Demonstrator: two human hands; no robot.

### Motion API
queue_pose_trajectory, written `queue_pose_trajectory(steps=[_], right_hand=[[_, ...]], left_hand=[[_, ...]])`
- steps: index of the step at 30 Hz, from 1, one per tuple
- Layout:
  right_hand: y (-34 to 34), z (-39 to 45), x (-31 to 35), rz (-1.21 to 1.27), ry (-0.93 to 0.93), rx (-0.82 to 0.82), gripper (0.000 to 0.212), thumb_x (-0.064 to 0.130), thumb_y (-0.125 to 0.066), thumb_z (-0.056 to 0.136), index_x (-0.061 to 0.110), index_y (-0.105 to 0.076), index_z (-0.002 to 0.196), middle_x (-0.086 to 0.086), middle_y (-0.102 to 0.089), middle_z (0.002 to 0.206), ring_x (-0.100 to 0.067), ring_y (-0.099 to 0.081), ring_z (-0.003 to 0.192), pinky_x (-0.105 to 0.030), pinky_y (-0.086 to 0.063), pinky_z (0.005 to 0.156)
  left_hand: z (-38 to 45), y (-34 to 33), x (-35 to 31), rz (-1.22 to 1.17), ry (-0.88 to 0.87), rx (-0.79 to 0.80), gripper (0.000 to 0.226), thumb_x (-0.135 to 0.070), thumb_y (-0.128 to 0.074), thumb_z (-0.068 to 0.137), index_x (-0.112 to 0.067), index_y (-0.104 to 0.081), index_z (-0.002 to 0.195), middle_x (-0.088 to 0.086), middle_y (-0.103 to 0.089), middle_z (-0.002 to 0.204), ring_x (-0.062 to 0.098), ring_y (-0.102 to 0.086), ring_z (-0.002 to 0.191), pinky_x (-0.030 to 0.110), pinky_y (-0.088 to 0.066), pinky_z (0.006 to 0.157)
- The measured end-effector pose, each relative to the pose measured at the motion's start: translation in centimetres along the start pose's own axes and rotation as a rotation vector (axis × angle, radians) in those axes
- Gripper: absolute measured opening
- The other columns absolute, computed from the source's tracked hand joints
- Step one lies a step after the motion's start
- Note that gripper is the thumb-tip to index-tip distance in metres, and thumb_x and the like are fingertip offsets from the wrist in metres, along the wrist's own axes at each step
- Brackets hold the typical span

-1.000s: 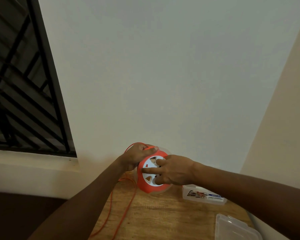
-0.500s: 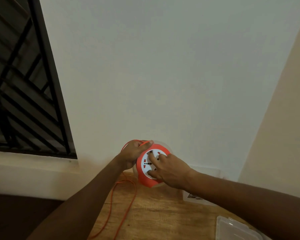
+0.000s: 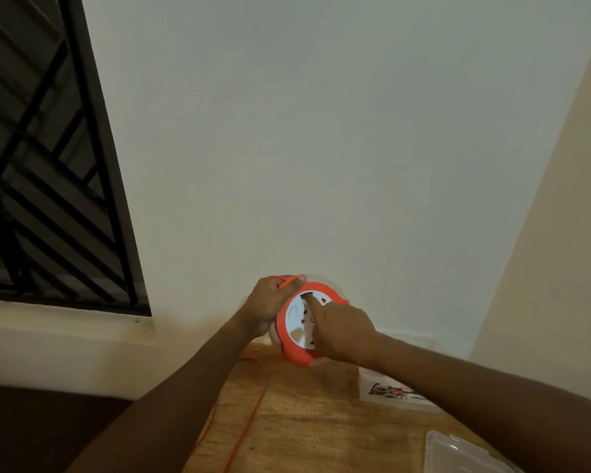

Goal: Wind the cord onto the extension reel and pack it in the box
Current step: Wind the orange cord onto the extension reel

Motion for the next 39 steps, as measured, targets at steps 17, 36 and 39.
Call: queue_pose_trajectory(steps=[17, 36, 39], right_hand=[[0.9, -3.7, 2.3, -0.587, 0.777, -0.134, 0.051, 0.017, -0.063, 0.094, 0.029, -0.045, 0.14, -0.019, -0.034, 0.151, -0.04, -0.053, 0.119, -0.051, -0.057, 0.082], [-0.4, -3.5, 3.8, -0.763, 0.69, -0.038, 0.06, 0.033, -0.069, 0.09, 0.033, -0.041, 0.143, -0.015, -0.02, 0.158, -0.041, -0.051, 0.119, -0.054, -0.047, 0.097], [0.1, -2.9, 4.1, -0.737, 0.597, -0.06, 0.072, 0.036, -0.065, 0.093, 0.033, -0.022, 0.151, -0.026, -0.031, 0.15, -0.042, -0.055, 0.115, -0.052, -0.048, 0.094]], left_hand=[[-0.8, -0.2, -0.7, 0.017, 0.033, 0.122, 0.034, -0.048, -0.067, 0.091, -0.018, -0.08, 0.099, 0.012, -0.082, 0.099, 0.029, -0.08, 0.081, 0.033, -0.064, 0.064], [-1.2, -0.3, -0.3, 0.101, 0.058, 0.225, 0.029, -0.047, -0.069, 0.094, -0.021, -0.081, 0.1, 0.012, -0.082, 0.102, 0.031, -0.08, 0.086, 0.034, -0.064, 0.067], [-1.3, -0.2, -0.7, 0.087, 0.037, 0.189, 0.034, -0.052, -0.074, 0.086, -0.021, -0.081, 0.1, 0.01, -0.082, 0.1, 0.03, -0.08, 0.084, 0.034, -0.064, 0.066]])
Point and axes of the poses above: each hand's wrist, its own z-axis towards the middle knuckle, its own y-axis out of the back of the hand, x = y × z, the point moved 8 cm from there along z, towards the middle knuckle
